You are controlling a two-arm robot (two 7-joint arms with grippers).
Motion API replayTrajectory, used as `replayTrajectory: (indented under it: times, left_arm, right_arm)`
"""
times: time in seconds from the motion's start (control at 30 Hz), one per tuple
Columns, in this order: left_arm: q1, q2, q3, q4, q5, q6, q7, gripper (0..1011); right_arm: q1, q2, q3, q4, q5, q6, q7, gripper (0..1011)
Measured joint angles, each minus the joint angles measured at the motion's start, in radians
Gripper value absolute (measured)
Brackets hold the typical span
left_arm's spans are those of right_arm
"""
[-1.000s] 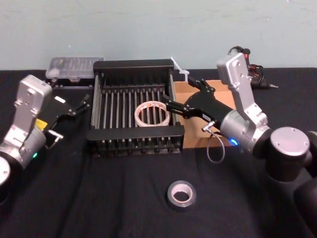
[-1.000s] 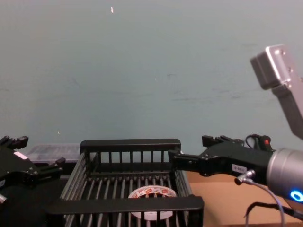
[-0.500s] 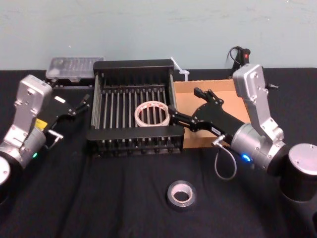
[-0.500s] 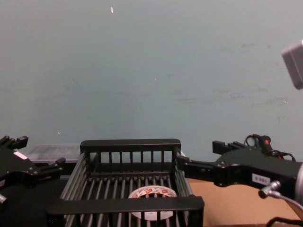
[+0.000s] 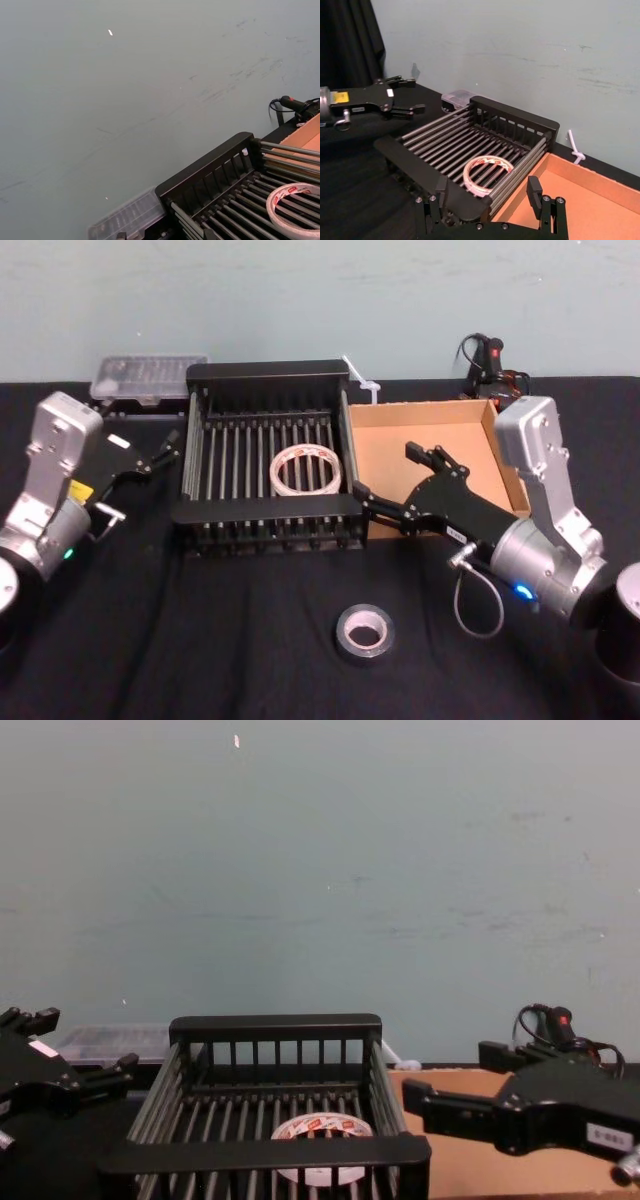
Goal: Pick up the white tape and place it into the black box , Pick up the silver tape and place it into the brown box.
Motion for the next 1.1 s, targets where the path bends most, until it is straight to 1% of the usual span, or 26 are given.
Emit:
replayTrajectory:
  times: [0.3, 0.43, 1.1]
  left_arm:
    - [0.0, 0.0, 0.0, 0.0, 0.0, 0.0, 0.0, 1001]
    - [0.0, 0.0, 0.0, 0.0, 0.0, 0.0, 0.0, 1001]
    - [0.0, 0.0, 0.0, 0.0, 0.0, 0.0, 0.0, 1001]
  right_arm:
    - [-0.066, 0.041, 0.014, -0.057, 0.028, -0.007, 0.005, 1000]
    - [-0.08, 0.047, 0.017, -0.06, 0.04, -0.014, 0.006, 1000]
    - [-0.076, 0.045, 0.016, -0.057, 0.037, -0.014, 0.007, 1000]
